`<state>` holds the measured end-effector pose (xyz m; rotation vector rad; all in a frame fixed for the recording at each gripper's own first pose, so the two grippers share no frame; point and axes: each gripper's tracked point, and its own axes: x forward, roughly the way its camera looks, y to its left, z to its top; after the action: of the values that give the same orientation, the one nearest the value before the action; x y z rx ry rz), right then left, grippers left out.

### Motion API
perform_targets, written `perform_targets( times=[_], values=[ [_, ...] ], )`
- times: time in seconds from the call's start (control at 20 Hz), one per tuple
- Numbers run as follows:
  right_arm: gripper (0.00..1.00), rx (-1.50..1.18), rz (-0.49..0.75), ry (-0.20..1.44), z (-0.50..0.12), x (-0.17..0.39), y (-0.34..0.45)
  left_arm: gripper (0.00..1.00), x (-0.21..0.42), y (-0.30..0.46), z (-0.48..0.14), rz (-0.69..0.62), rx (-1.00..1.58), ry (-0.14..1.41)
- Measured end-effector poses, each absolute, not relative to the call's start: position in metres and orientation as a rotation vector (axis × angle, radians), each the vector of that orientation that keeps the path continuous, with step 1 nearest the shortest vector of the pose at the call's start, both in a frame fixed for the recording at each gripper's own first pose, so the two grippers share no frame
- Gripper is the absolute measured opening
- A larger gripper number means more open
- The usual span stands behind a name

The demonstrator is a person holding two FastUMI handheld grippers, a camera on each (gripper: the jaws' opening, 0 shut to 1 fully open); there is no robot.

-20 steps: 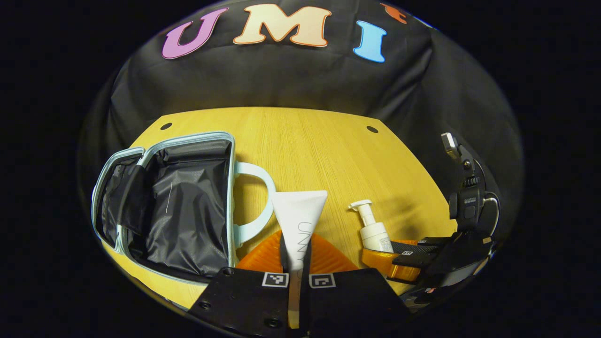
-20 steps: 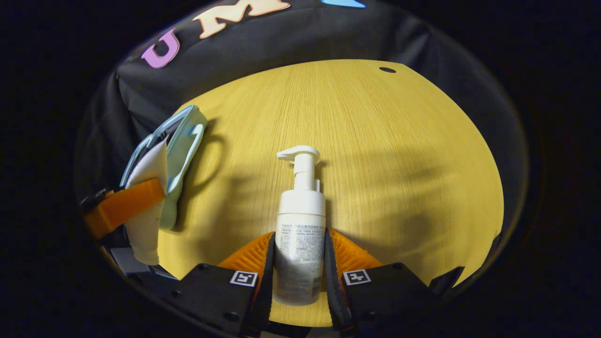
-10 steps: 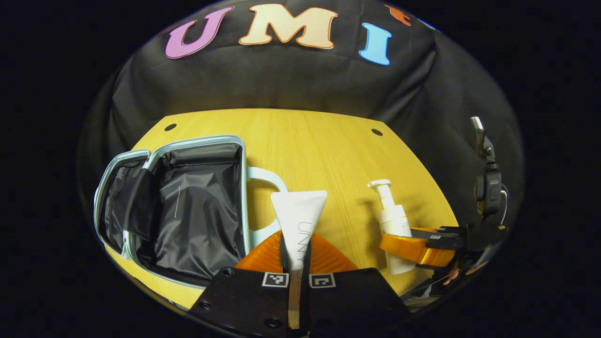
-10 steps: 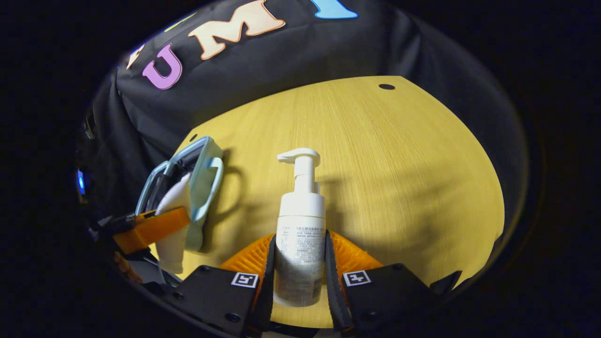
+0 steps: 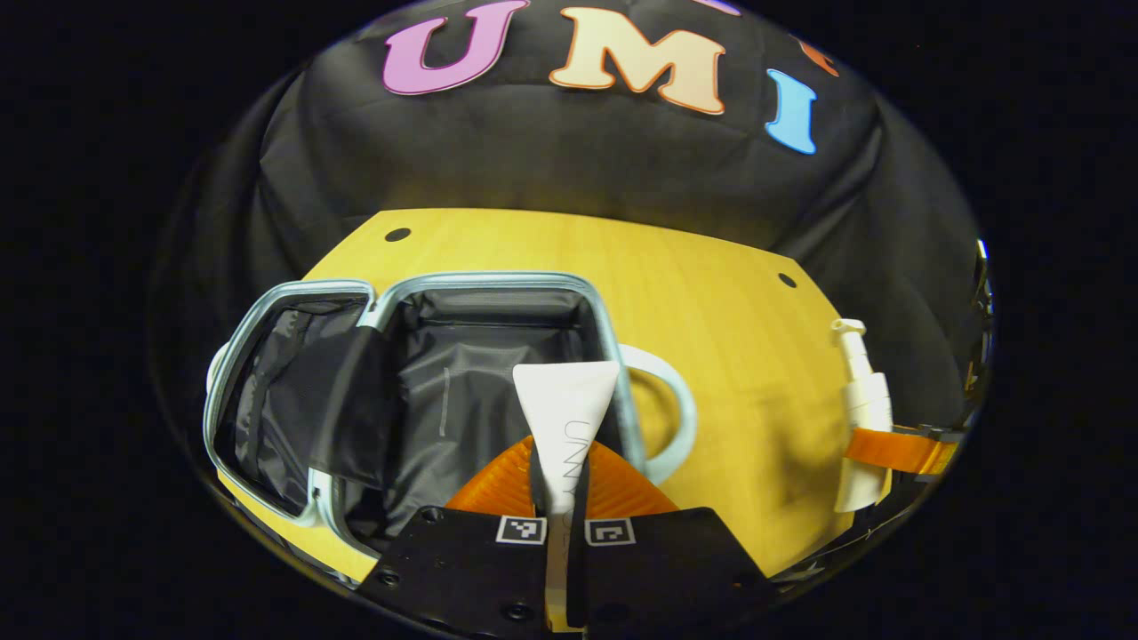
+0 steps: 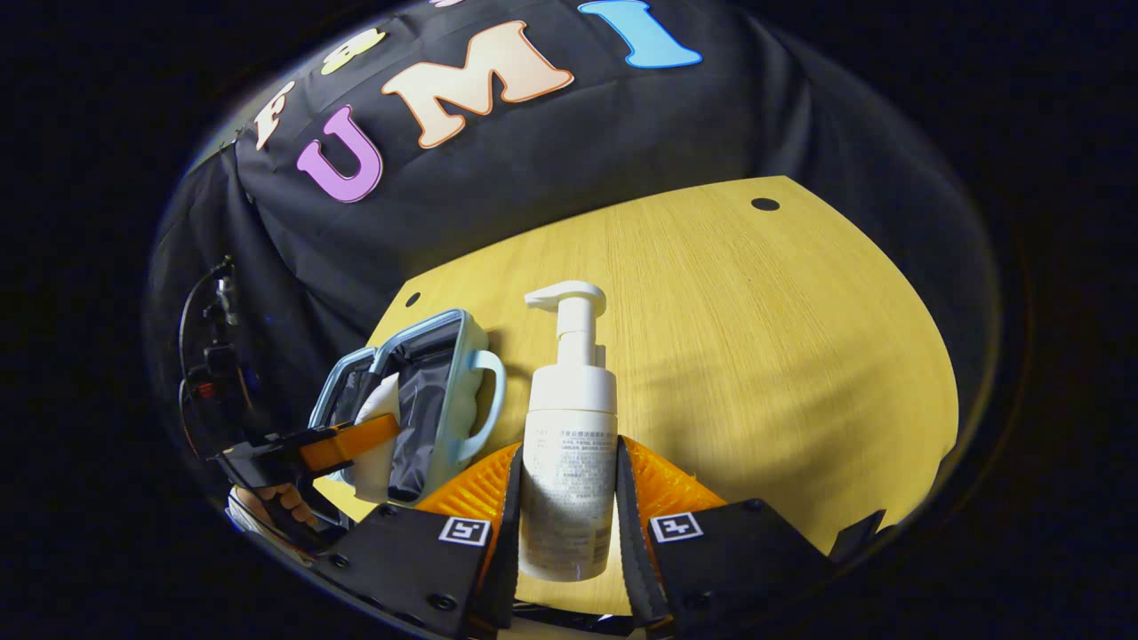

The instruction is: First open the suitcase, pack the skin care products into it, and then close the suitcase.

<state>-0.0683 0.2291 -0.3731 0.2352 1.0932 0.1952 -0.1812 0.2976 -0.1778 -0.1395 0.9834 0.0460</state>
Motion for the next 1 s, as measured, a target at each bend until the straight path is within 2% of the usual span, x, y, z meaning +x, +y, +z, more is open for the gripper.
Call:
perform_targets(
  times=[0.3, 0.6, 0.8, 1.0],
  values=[
    [0.51, 0.227, 0.193, 1.116, -0.377, -0.078, 0.264, 0.02, -0.182, 0.357, -0.226, 0.091, -0.128, 1.066],
    [0.51, 0.225, 0.194, 1.117, -0.381, -0.078, 0.306, 0.01, -0.18, 0.378, -0.261, 0.076, -0.138, 1.128],
    [0.51, 0.211, 0.22, 1.127, -0.381, -0.078, 0.334, 0.03, -0.18, 0.375, -0.257, 0.065, -0.162, 1.117],
    [0.5, 0.22, 0.258, 1.129, -0.381, -0.071, 0.361, 0.18, -0.179, 0.37, -0.252, 0.072, -0.21, 1.066]
  ],
)
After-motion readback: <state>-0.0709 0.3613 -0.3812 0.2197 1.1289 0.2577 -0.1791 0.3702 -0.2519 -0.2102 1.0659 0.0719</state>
